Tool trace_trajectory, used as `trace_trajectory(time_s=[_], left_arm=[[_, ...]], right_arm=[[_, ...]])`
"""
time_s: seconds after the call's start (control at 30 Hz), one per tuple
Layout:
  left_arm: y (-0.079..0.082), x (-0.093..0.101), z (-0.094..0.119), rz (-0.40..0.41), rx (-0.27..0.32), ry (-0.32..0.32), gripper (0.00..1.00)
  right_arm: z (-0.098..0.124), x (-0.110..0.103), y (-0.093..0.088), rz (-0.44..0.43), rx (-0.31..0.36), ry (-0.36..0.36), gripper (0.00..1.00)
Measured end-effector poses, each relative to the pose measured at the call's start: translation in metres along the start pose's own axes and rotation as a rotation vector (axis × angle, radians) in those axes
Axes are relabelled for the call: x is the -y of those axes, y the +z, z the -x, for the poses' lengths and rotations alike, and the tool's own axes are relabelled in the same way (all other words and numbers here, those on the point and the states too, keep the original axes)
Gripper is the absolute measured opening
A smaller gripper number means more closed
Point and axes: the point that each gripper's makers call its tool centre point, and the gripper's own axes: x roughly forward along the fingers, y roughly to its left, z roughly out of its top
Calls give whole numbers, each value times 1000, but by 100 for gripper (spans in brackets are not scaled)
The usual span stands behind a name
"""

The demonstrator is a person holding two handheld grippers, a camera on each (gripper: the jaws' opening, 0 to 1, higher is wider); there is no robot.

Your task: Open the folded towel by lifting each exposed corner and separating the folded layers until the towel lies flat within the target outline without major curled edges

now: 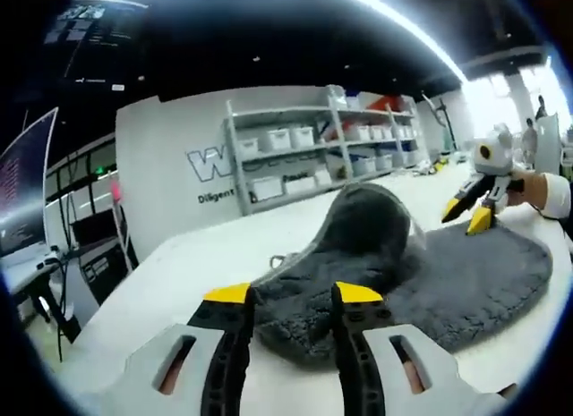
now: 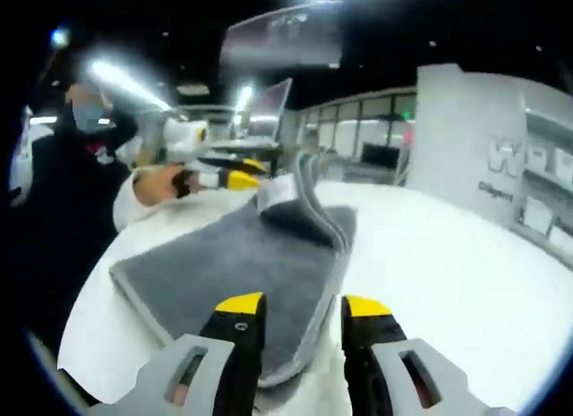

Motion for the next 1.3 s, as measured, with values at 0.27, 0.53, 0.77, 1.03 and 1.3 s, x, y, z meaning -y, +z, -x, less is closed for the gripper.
trace_trajectory(time_s=[0.27, 0.53, 0.77, 1.03, 1.3], left_arm=[[-18, 4, -3, 50, -77, -25, 42], [-25, 5, -3, 64, -115, -35, 45], [-26, 13, 5, 3, -141, -10, 29], [-27, 20, 8, -28, -155, -1, 21], [-25, 16, 7, -43, -152, 3, 21]], right_arm=[[-1, -7, -13, -162, -28, 39, 29], [-3, -17, -19, -258, -56, 65, 22], [-1, -27, -19, -372, -76, 101, 13], [1, -35, -20, -407, -95, 131, 9], [3, -53, -19, -394, -118, 200, 8]])
